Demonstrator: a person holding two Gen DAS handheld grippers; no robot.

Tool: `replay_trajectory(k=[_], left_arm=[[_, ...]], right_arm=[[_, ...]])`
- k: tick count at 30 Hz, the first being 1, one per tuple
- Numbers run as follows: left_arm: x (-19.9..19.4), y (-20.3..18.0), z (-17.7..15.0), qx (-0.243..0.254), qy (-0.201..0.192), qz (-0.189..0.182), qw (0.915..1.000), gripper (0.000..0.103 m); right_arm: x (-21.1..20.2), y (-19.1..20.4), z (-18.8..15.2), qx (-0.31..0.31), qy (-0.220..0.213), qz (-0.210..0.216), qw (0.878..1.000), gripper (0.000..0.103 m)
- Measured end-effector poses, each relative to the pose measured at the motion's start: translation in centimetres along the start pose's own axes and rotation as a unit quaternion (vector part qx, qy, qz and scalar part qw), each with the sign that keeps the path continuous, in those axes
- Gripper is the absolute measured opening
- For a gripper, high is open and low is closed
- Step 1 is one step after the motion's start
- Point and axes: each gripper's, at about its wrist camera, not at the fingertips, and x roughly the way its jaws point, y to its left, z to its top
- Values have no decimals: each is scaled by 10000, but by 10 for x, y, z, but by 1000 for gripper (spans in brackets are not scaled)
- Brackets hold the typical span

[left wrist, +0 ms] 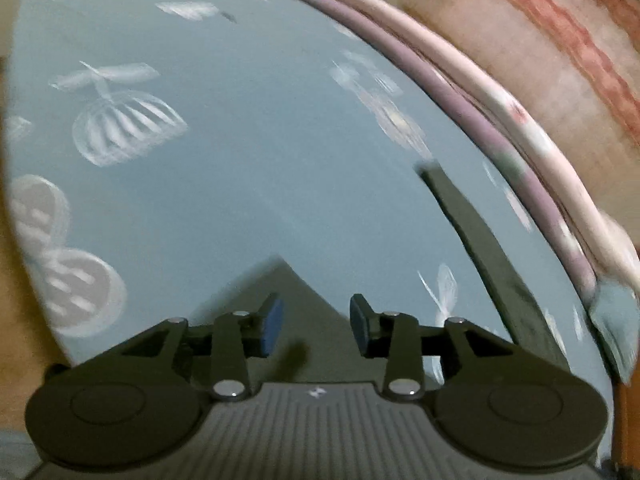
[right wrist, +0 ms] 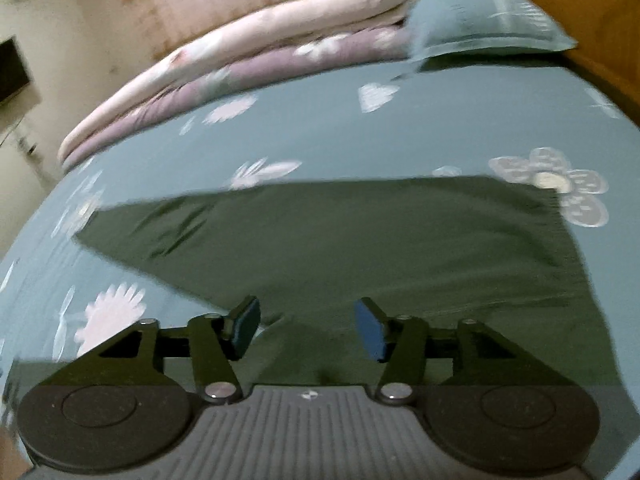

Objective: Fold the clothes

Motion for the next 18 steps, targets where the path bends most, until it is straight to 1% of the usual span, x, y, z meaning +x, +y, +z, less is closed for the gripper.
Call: replay_trajectory(k=[1,2,3,5,6,7,8,9,11,12,13,14,15,16,17,18], left_arm=[[7,-4,-5,131,103,-6,9999,38],[13,-8,-8,294,160,134,9994,38],[18,-10,-9,485,139,394,9980,38],[21,-13,-8,816,-20,974,9919,39],[20,-14,-4,813,-63,1133,9902,38],[19,-15,1,747,-56,1184,9901,37],[17,-17,4,698,-55,1101,9914,37],[14,-21,6,666,-60,885,9938,37],[11,-35,4,774,-3,477,9959,45],[12,-45,-1,874,79,283,9957,46],[15,-55,-7,989,203,96,9948,48],[19,-65,-14,1104,327,-92,9933,48],[23,-74,-21,1239,438,-223,9911,48],[28,-83,-29,1394,535,-298,9883,48],[34,-91,-37,1548,631,-372,9852,49],[39,-99,-44,1704,717,-362,9821,49]], right_arm=[[4,5,-2,-94,117,50,9999,65],[7,11,-5,-219,239,60,9995,65],[10,16,-9,-346,362,69,9987,69],[15,25,-17,-677,582,17,9960,70],[17,30,-21,-861,676,-21,9940,72],[19,35,-25,-1029,751,-54,9918,72],[21,41,-29,-1202,790,-40,9896,72],[23,46,-33,-1374,827,-25,9871,73],[27,59,-39,-1696,827,75,9820,74],[31,64,-42,-1774,838,149,9804,77],[36,69,-44,-1849,850,224,9788,81],[44,71,-47,-1855,897,311,9781,81],[53,73,-49,-1851,970,248,9776,81],[63,74,-51,-1849,1039,187,9771,81],[68,76,-52,-1892,978,155,9769,83],[74,78,-52,-1935,917,123,9767,90]])
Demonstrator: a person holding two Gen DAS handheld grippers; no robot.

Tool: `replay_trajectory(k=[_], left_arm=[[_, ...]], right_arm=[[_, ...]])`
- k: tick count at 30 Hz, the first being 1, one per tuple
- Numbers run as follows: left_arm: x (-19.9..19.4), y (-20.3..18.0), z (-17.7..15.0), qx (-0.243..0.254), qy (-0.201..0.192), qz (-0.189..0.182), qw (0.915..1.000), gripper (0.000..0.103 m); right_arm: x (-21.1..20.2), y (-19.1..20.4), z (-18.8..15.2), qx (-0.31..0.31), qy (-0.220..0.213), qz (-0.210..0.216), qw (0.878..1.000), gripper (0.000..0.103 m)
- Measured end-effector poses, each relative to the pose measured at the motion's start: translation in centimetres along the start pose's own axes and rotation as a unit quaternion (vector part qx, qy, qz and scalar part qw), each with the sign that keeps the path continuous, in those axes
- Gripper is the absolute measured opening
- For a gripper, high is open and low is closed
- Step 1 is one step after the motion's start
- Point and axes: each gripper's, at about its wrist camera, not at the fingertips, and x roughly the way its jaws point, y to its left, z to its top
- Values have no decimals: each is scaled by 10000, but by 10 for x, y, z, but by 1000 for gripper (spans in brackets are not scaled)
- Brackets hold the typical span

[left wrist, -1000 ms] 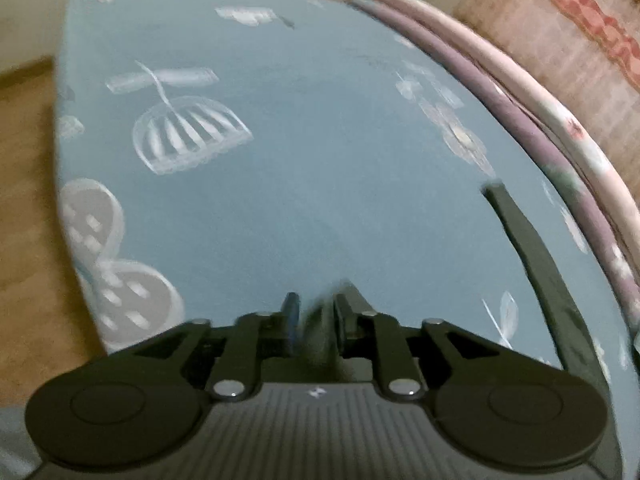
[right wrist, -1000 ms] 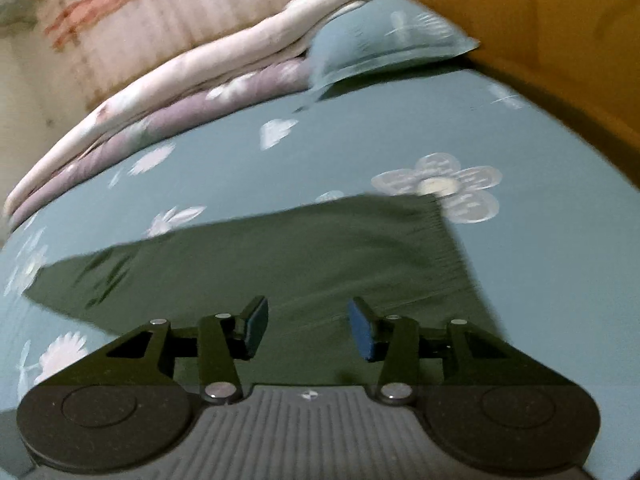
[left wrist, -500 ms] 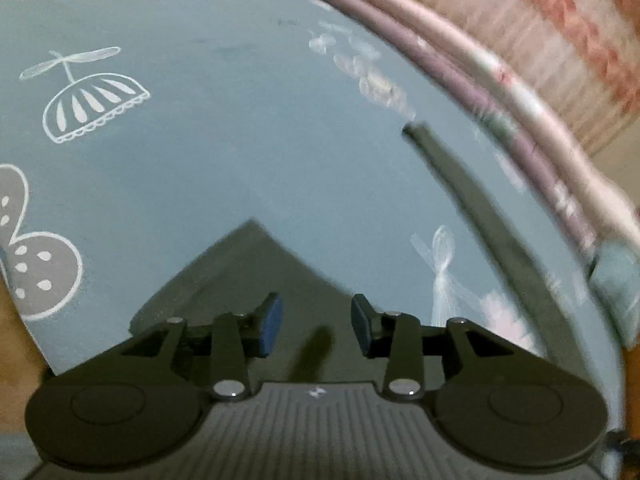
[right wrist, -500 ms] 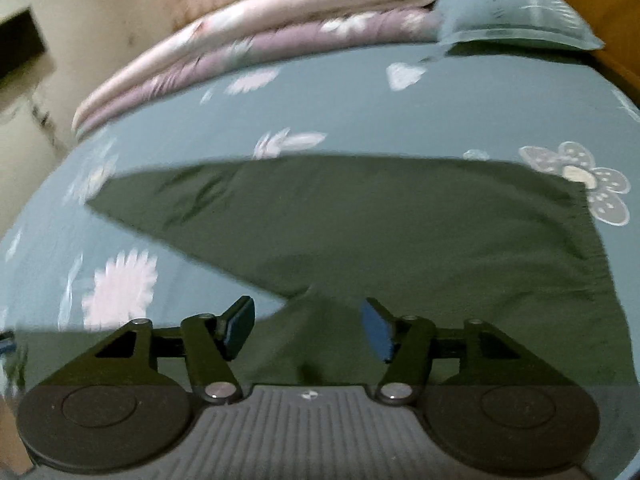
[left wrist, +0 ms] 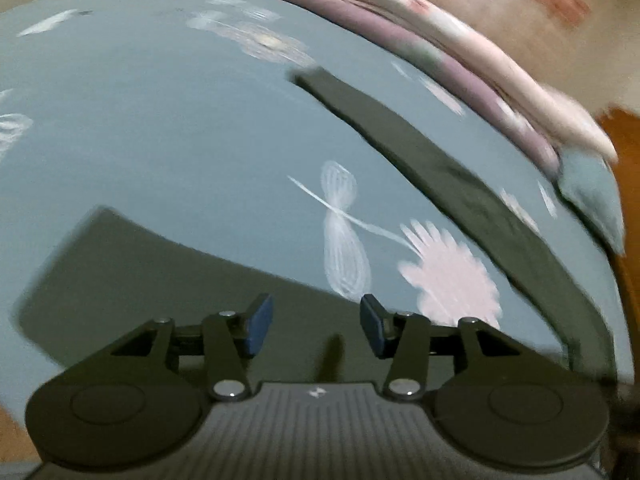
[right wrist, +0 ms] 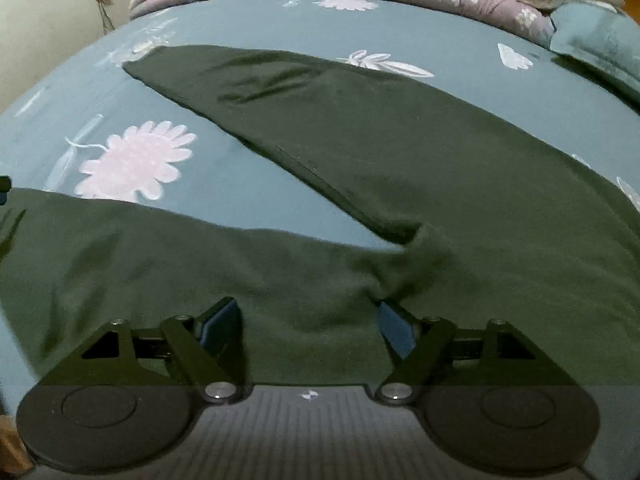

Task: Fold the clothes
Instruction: 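Press the folded garment flat with both tools near each other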

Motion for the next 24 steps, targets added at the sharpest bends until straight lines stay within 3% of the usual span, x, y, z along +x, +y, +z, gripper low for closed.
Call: replay_trajectory(k=[4,9,11,14,18,20,22,24], left_arm=[[12,-26,-6,661,113,325,9972,49],[-6,-53,-9,1168,74,-124,9930,56],[-1,-68,-17,1376,187,-461,9892,57],[18,-90,-32,1795,405,-599,9811,58],[16,-83,-45,2377,449,-106,9703,60],[13,-77,-52,2659,445,176,9628,68],[10,-69,-48,2527,572,373,9651,72],[4,-69,-41,2333,623,374,9697,69]], right_arm=[[14,10,10,-120,-12,-239,9996,97],[-13,20,11,-504,-139,129,9985,96],[-21,27,10,-648,-190,385,9970,96],[-18,37,9,-769,-131,522,9956,96],[-7,40,2,-915,117,539,9943,97],[-2,38,-5,-1023,247,418,9936,97],[1,32,-12,-1089,315,252,9932,101],[1,25,-12,-950,313,316,9945,102]])
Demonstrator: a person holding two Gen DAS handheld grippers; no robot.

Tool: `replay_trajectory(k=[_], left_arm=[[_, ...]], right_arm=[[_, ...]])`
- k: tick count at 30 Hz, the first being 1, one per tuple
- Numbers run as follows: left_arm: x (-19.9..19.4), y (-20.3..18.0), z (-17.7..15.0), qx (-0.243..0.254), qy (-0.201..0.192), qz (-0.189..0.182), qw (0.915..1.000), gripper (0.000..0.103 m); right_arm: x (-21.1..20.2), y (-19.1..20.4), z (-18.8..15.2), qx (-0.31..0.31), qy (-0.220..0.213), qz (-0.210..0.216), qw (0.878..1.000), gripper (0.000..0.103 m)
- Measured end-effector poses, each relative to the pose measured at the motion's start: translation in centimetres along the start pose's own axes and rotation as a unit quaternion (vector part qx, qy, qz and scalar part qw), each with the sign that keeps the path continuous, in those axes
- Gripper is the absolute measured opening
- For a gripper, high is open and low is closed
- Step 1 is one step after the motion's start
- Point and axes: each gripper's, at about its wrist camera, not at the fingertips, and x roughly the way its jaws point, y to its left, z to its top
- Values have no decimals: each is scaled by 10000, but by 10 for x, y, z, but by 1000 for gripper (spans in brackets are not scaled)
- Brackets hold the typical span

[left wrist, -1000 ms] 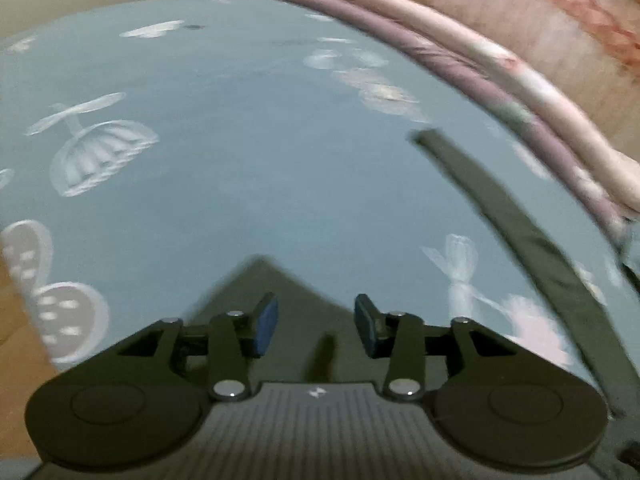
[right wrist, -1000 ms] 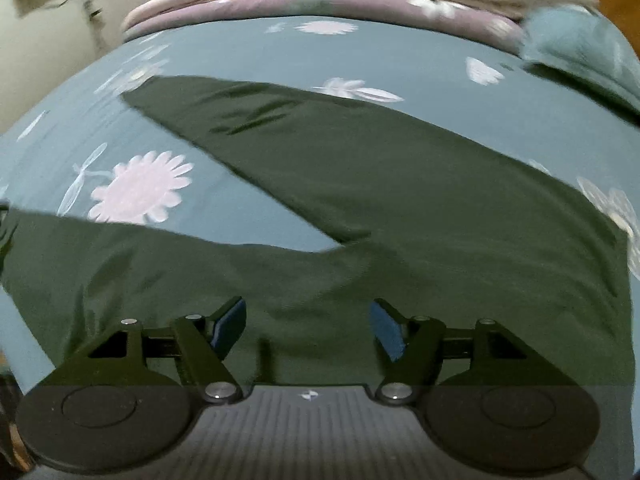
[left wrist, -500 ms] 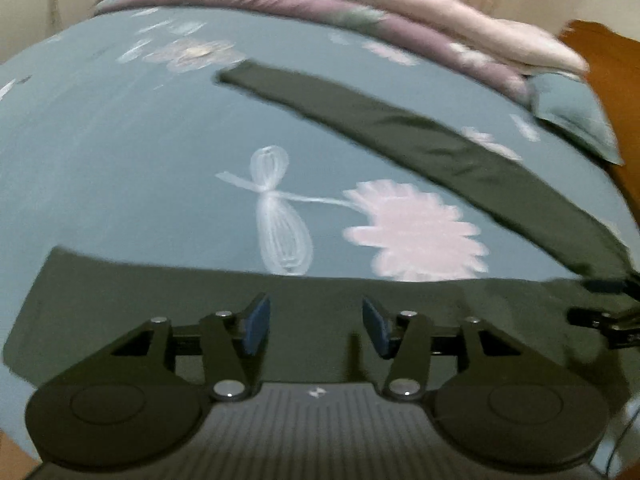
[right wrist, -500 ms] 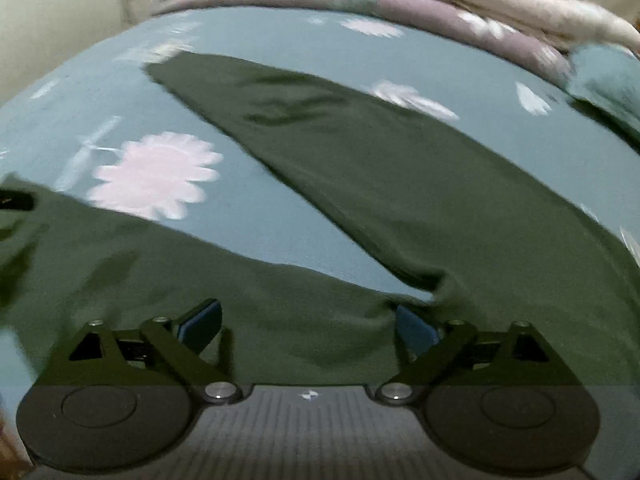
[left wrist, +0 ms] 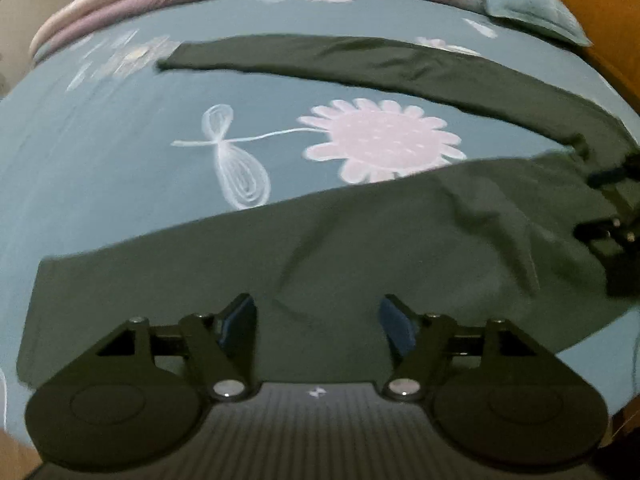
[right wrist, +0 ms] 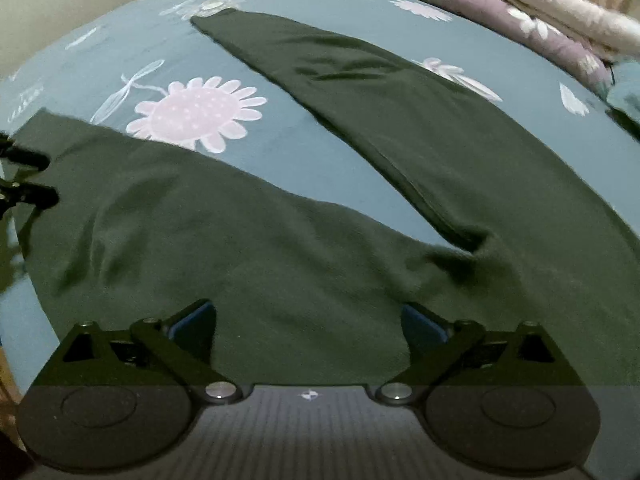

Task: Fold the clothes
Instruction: 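Press the folded garment flat with both tools near each other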

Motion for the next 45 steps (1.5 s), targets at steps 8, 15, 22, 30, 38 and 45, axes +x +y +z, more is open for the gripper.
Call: replay_trajectory(k=[8,15,22,30,38,45], left_arm=[[-2,-52,43,-553,-366,-2346,9698,70],[43,-63,35,-831,150,-2709,9589,73],[32,-54,35,-942,347,-2540,9620,74],[12,-25,23,-1102,253,-2383,9646,75],[2,-11,20,-858,418,-1657,9816,72],[7,-37,23,-899,260,-2697,9584,75]], right_arm=[[-4,0,-3,34,-75,-25,10000,103],[-2,-1,-5,33,-150,27,9999,103],[-3,-3,-6,40,-197,55,9998,103],[-2,-3,-8,28,-276,66,9996,103],[-2,-4,-10,0,-302,65,9995,103],[0,0,-7,39,-285,-28,9996,103]])
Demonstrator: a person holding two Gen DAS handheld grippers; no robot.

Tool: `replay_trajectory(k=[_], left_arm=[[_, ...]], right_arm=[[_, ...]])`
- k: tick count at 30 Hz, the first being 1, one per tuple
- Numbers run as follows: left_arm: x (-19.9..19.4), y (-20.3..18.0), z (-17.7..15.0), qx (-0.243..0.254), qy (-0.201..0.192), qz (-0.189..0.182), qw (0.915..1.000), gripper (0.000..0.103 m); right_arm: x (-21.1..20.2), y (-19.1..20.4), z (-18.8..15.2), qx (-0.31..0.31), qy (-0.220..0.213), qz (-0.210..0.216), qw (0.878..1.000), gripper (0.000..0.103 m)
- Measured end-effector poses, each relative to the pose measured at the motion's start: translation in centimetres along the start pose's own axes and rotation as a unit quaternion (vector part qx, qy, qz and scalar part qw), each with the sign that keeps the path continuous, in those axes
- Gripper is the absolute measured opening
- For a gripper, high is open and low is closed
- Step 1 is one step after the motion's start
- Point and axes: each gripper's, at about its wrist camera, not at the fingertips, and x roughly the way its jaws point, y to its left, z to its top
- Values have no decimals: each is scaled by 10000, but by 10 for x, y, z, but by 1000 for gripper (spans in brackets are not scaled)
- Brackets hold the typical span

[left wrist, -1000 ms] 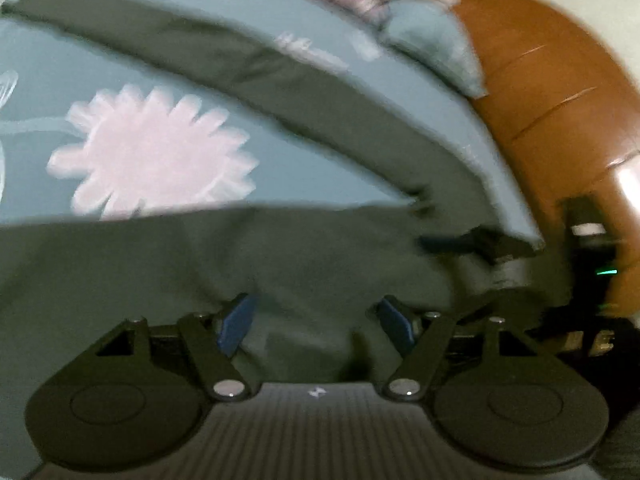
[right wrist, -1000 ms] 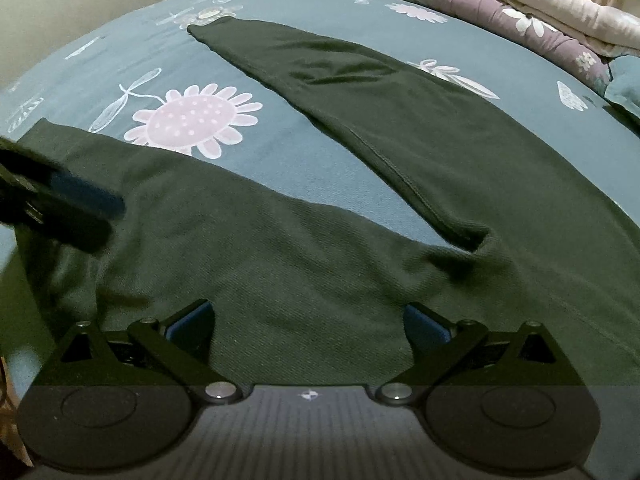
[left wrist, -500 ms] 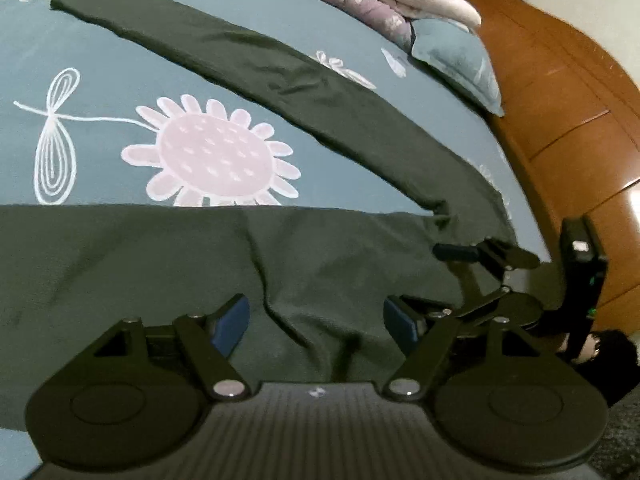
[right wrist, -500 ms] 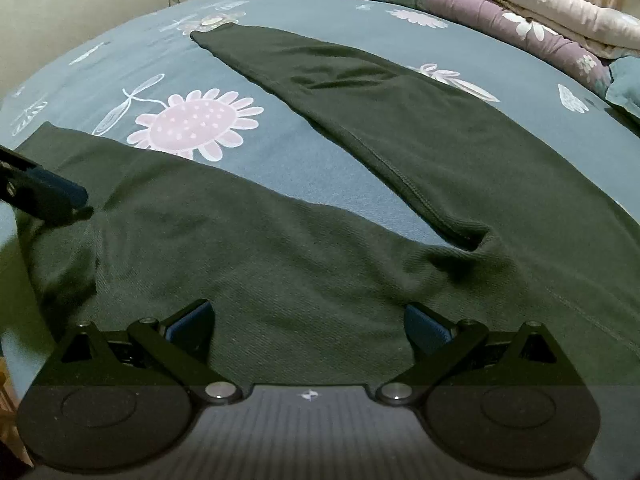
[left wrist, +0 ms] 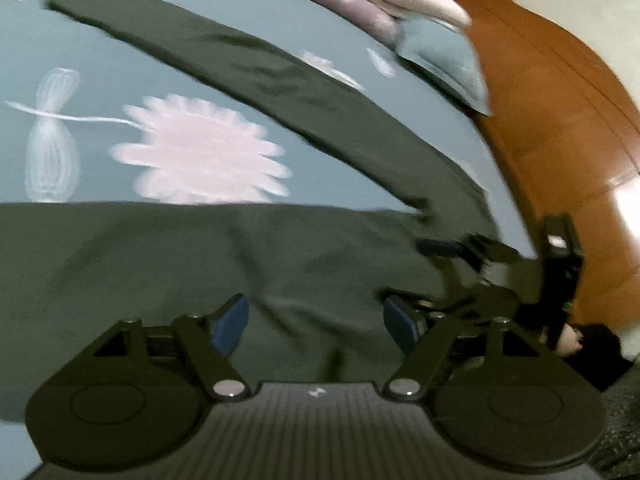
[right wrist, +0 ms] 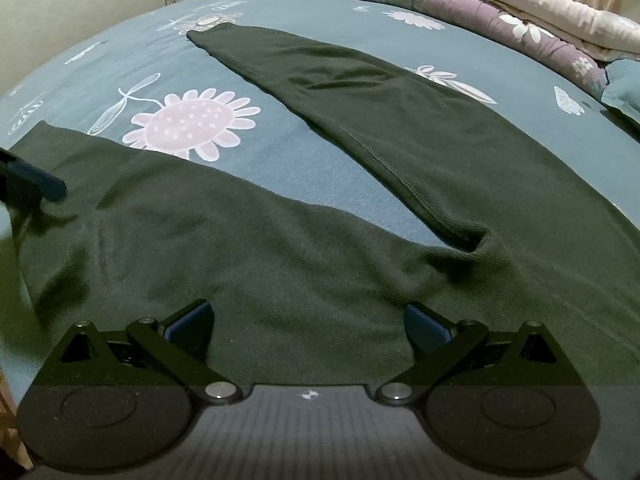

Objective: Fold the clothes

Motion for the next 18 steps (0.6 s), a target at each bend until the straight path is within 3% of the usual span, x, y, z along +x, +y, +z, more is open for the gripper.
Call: replay_trajectory(k=[4,9,14,18], left_arm=[[13,-3,-12,214,208,292,9991,76],[-15,11,-20,-35,341,656,9973,76],[-18,6,-7,18,24,568,9984,75],[-5,1,-3,210,23,666,9976,76]], right_arm=[[0,1,0,-3,-18,-12,10000,103],[-1,0,-2,14,-58,-38,10000,103],[-9,7,3,-93,4,-139,9999,103],[-27,18,6,-332,-192,194,9991,103]])
